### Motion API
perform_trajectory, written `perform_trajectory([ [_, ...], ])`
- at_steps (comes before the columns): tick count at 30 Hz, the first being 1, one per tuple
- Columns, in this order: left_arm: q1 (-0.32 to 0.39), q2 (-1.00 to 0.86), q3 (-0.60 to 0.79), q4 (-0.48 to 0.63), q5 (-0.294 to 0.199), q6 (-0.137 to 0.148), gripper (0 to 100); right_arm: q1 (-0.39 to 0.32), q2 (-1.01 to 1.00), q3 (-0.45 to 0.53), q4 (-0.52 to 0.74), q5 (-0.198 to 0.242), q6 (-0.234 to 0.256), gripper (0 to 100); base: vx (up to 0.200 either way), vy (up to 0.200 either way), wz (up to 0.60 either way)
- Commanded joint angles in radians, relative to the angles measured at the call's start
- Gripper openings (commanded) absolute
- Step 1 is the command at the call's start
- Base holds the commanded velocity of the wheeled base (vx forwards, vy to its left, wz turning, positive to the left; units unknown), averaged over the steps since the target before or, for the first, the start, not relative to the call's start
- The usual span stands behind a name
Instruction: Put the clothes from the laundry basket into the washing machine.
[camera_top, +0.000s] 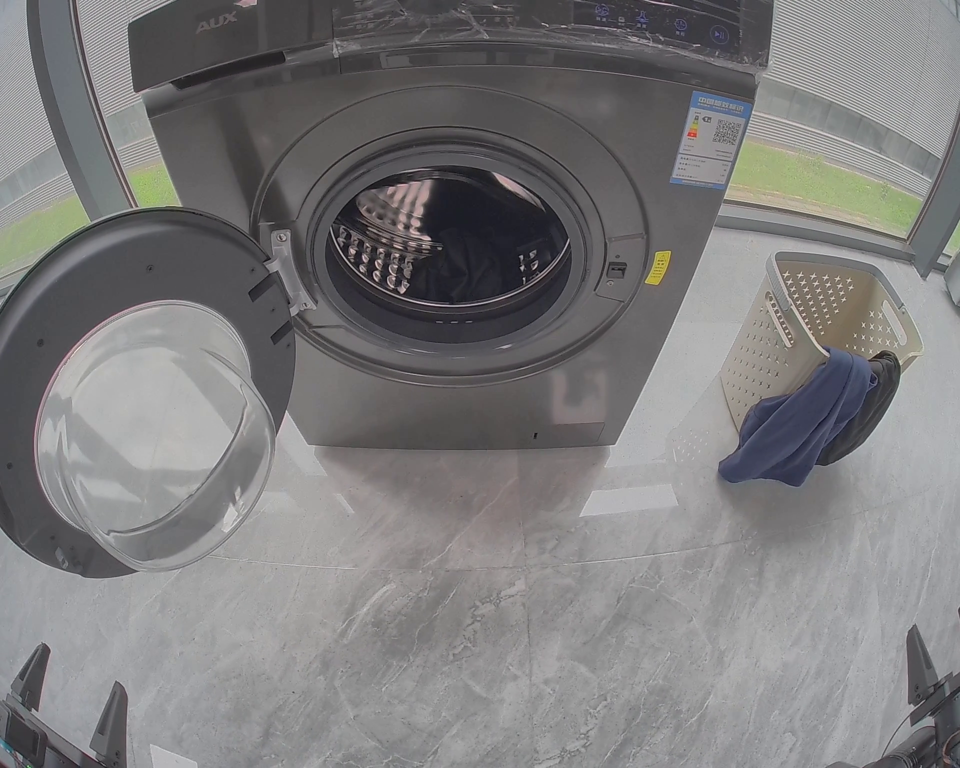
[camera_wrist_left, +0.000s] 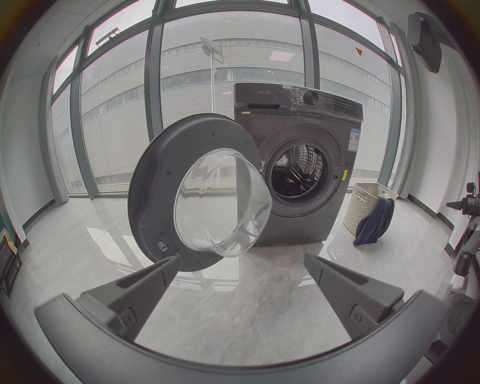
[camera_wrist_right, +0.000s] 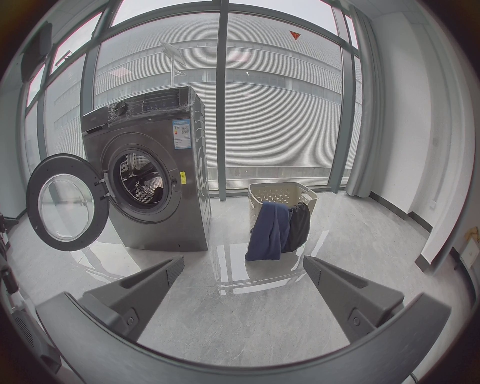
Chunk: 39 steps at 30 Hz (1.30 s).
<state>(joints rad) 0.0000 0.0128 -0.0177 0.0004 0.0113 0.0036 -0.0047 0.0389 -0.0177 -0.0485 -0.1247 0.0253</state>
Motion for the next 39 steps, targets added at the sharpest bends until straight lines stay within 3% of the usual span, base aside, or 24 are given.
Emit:
perform_trajectory([
  [1,0.0,-0.007,0.018,0.0,-0.001,-0.001,100,0.0,-0.039,0.016,0.035,0.073,-0.002,100,0.0,-0.2,0.0],
  [3,0.0,-0.007,0.018,0.0,0.001,-0.002,100,0.003,-0.039,0.01,0.068,0.105,-0.016,100,0.0,-0.2,0.0],
  [5,0.0,-0.007,0.018,0.0,0.001,-0.002,100,0.003,-0.039,0.008,0.07,0.089,-0.005,100,0.0,-0.2,0.0],
  [23,0.0,-0.007,0.018,0.0,0.003,-0.022,100,0.005,-0.039,0.013,0.059,0.097,-0.022,100,0.0,-0.2,0.0],
  [39,0.0,-0.007,0.018,0.0,0.003,-0.019,100,0.005,-0.039,0.013,0.059,0.097,-0.022,100,0.0,-0.2,0.0],
])
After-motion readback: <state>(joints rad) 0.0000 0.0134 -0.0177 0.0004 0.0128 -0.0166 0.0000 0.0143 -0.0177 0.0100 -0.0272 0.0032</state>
